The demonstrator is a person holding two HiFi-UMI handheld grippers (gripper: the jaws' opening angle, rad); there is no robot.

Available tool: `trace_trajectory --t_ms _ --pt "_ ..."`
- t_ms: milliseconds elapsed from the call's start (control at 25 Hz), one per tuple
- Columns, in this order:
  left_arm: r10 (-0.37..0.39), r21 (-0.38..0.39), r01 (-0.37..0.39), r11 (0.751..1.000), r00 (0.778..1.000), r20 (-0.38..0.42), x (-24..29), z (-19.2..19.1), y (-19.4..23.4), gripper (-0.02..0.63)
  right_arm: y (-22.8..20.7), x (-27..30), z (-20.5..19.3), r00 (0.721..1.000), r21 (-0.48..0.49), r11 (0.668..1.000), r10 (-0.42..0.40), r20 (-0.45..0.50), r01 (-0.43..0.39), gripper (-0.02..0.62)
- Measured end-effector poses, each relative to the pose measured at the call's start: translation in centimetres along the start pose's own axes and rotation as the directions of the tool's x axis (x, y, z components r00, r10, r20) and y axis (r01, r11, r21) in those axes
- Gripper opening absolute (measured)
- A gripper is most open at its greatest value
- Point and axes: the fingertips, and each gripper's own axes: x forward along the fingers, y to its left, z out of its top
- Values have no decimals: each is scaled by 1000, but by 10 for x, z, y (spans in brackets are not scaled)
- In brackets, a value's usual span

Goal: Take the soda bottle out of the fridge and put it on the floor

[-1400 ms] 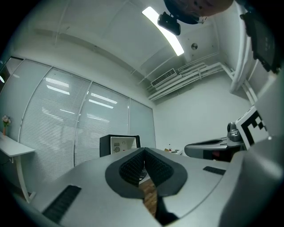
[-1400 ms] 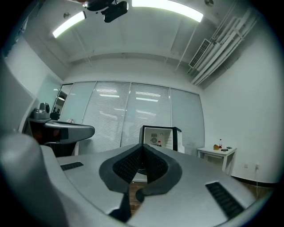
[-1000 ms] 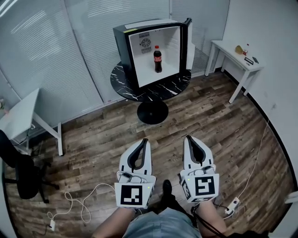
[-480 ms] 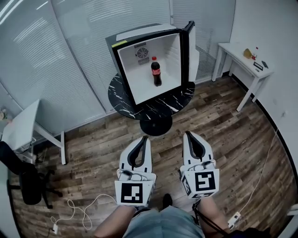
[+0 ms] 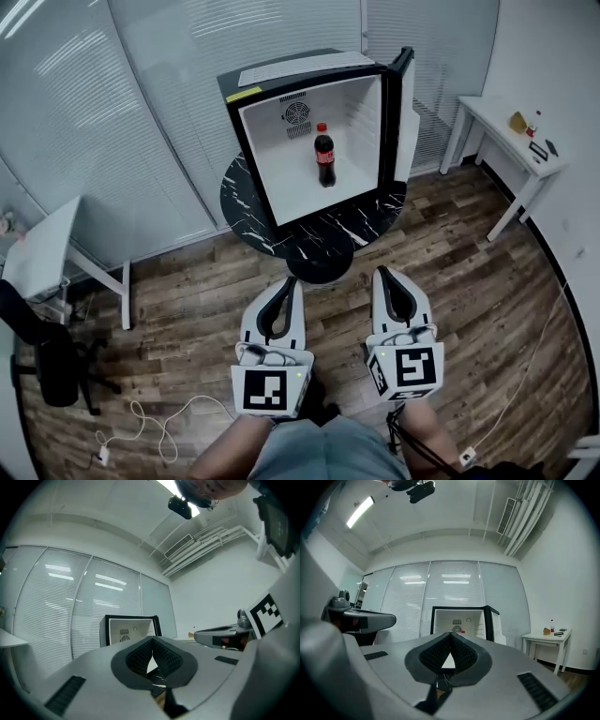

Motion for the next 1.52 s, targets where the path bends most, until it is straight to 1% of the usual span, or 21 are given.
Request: trace_trajectory --t_ms 200,360,600,720,840,960,1160,1320,1520 --pt "6 -3 -6 1000 1000 -22 39 -23 19 17 -13 42 -19 1000 5 1000 -2 -20 2 14" --pt "4 -27 -5 1000 999 -34 85 -39 36 17 -28 85 -33 999 7 1000 -4 -43 4 14" --pt "-25 -38 22 999 998 -62 160 -64 60 17 -51 160 -44 998 19 1000 -9 -54 10 14" --pt "-33 -53 30 998 998 -59 199 -67 75 17 -62 197 -42 999 19 1000 -11 -47 12 14" --pt "-41 -47 38 998 997 -66 233 -69 92 15 -70 231 -37 999 22 1000 -12 -40 13 14" --pt "-46 -50 43 998 998 -51 259 -65 104 17 -75 258 -30 1000 17 1000 -13 -28 13 14" --pt "-33 -58 31 998 999 -40 288 -60 119 17 -79 288 -16 1000 -2 1000 -3 -10 3 14" --pt "-26 -15 25 1000 999 -36 305 -59 125 17 -89 306 -6 1000 -10 1000 2 8 -2 14" --pt "-4 -12 3 1000 999 -41 334 -66 129 17 -100 337 -8 999 -19 999 47 7 -47 14"
